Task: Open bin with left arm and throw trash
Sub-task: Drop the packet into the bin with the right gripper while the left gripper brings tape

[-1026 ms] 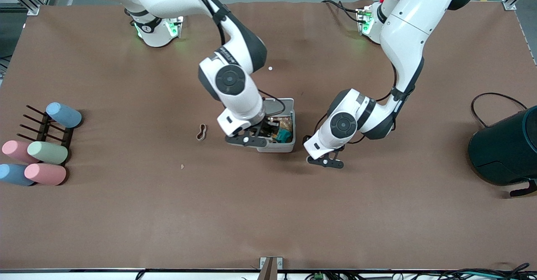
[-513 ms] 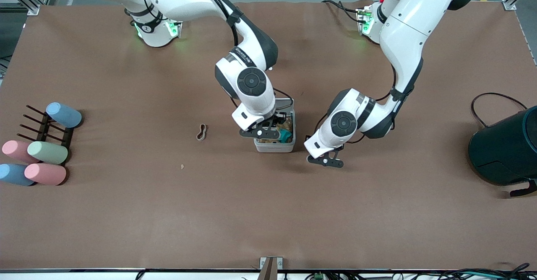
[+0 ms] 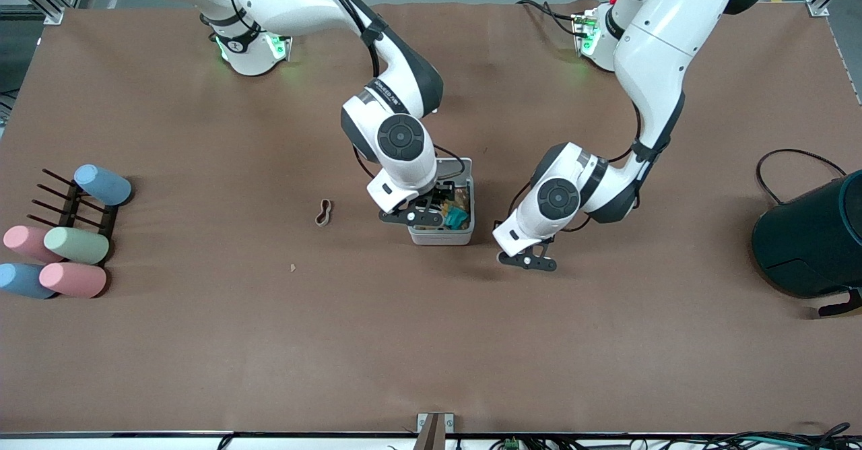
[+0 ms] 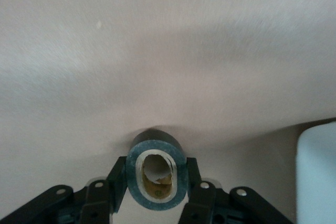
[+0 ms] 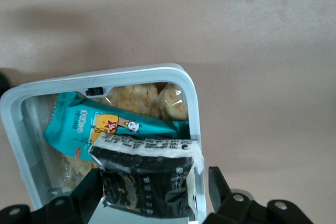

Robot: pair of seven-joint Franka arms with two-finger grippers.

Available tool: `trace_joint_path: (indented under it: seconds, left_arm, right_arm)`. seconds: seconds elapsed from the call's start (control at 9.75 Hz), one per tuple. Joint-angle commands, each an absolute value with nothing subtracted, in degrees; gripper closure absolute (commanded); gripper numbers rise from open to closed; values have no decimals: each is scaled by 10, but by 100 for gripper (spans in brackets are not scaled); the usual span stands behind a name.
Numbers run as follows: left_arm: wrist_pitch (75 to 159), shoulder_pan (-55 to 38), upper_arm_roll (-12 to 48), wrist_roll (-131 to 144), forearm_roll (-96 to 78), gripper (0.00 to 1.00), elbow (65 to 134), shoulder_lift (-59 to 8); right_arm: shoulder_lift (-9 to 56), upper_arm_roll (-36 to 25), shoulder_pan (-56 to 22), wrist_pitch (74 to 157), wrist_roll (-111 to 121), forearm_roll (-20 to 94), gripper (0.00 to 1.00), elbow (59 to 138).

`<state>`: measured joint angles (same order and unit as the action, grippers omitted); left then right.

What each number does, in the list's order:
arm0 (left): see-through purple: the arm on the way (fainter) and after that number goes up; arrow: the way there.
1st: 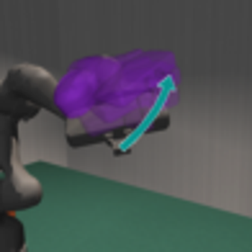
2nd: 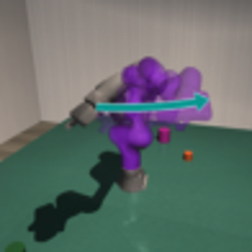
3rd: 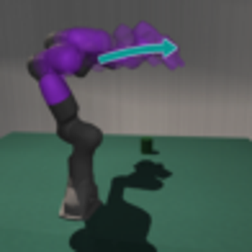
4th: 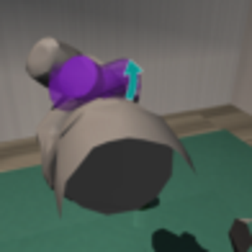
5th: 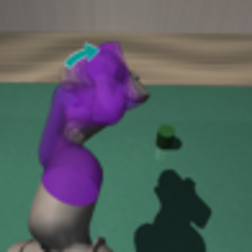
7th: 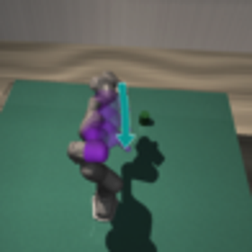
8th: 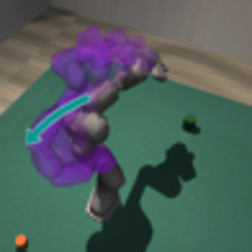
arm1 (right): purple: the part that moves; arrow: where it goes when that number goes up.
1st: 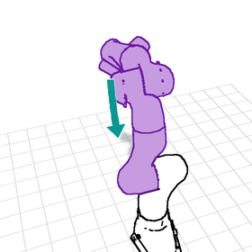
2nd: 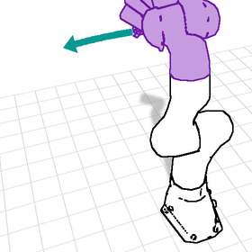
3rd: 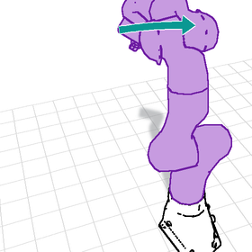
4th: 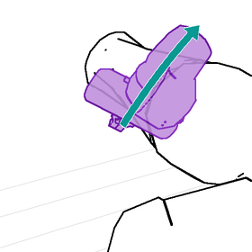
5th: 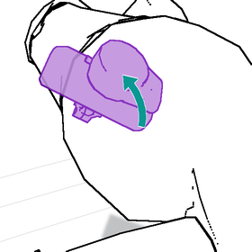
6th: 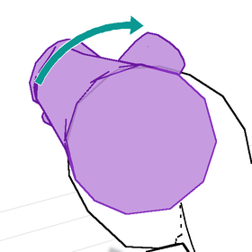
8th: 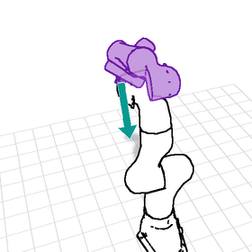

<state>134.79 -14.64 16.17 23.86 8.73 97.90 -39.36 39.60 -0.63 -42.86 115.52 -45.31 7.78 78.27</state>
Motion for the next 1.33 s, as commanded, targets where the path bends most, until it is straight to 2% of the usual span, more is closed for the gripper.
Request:
trace_joint_path:
  seconds: [0.0, 0.21, 0.51, 0.72, 1.03, 1.13, 1.23]
  left_arm:
    - [1286, -149, 170, 261, 91, 100, 953, -331]
    - [1218, -162, 197, 332, 91, 100, 881, -333]
    - [1219, -167, 225, 387, 91, 100, 879, -343]
    - [1236, -191, 228, 437, 91, 100, 876, -361]
    - [1246, -218, 228, 477, 91, 100, 875, -372]
    - [1247, -219, 228, 480, 93, 90, 875, -374]
    - [1248, -219, 227, 478, 98, 6, 875, -375]
  right_arm:
    - [385, -4, -425, 1150, -447, 76, 8, 790]
    - [376, -7, -417, 1128, -450, 79, 8, 785]
    - [317, -2, -367, 1096, -445, 114, 8, 784]
    - [309, -3, -370, 1083, -445, 113, 8, 785]
    - [288, -6, -297, 1005, -372, 113, 9, 795]
    - [287, -7, -273, 1008, -337, 107, 9, 829]
    - [287, -7, -249, 1011, -300, 93, 9, 852]
